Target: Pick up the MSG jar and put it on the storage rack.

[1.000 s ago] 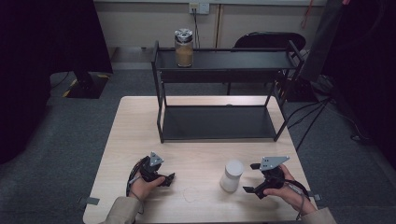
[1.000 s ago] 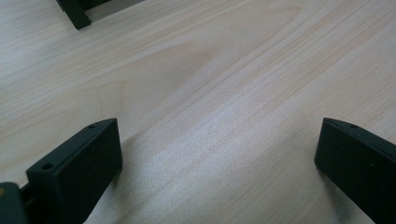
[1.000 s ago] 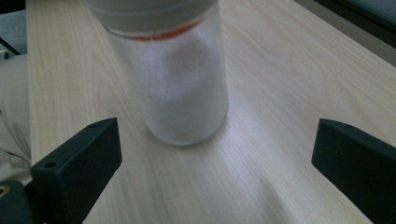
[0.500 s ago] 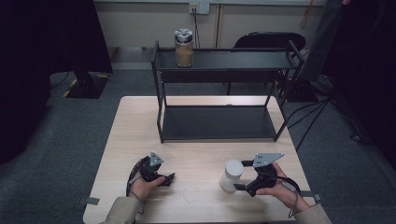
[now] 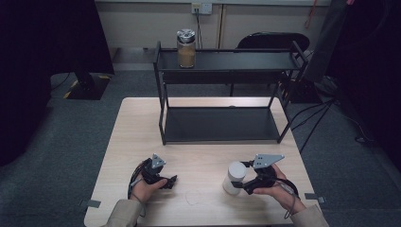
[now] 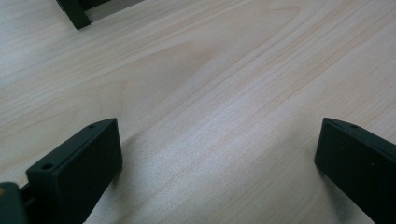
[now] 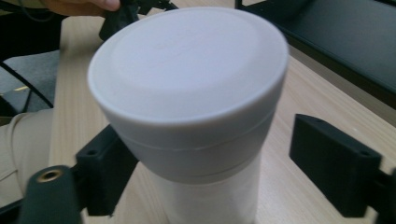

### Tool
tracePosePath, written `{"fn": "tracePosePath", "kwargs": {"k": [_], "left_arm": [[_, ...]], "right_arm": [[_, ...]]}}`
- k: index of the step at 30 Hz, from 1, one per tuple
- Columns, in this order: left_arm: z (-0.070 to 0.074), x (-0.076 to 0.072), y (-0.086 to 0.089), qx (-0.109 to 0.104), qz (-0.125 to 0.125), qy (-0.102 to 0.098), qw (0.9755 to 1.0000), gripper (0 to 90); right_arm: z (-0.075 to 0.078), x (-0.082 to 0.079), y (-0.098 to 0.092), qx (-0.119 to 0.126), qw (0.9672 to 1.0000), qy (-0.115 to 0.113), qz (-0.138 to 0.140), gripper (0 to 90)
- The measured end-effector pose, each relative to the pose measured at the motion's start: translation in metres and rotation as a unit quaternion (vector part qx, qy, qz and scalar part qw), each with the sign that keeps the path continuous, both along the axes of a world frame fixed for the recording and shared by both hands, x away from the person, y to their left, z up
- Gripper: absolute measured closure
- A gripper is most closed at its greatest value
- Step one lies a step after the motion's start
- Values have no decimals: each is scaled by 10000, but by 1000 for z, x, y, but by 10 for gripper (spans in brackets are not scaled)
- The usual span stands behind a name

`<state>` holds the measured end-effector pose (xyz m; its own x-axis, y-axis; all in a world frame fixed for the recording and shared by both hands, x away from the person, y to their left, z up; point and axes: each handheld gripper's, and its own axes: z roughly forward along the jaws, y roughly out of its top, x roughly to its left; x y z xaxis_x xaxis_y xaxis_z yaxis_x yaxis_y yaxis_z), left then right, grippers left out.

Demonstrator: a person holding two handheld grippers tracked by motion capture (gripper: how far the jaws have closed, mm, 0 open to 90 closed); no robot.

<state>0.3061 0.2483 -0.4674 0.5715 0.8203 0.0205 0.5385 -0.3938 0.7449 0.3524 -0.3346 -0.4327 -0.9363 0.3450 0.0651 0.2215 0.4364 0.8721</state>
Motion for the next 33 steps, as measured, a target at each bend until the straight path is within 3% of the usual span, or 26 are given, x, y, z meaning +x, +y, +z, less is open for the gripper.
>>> {"fn": "tracePosePath", "kwargs": {"k": [6,17,26,33], "left_arm": [[0,0,0,-2,2,-1,10000,0],[0,0,0,-1,2,1,10000,0],[0,0,0,0,0,1,10000,0],[0,0,0,-2,0,0,10000,0]], "right_arm": [[-2,1,0,21,9998,-126,178,310],[-3,-5,0,58,9985,-496,246,347],[2,-3,2,50,9991,-373,213,350],[15,-1,2,88,9991,-383,128,350]]}}
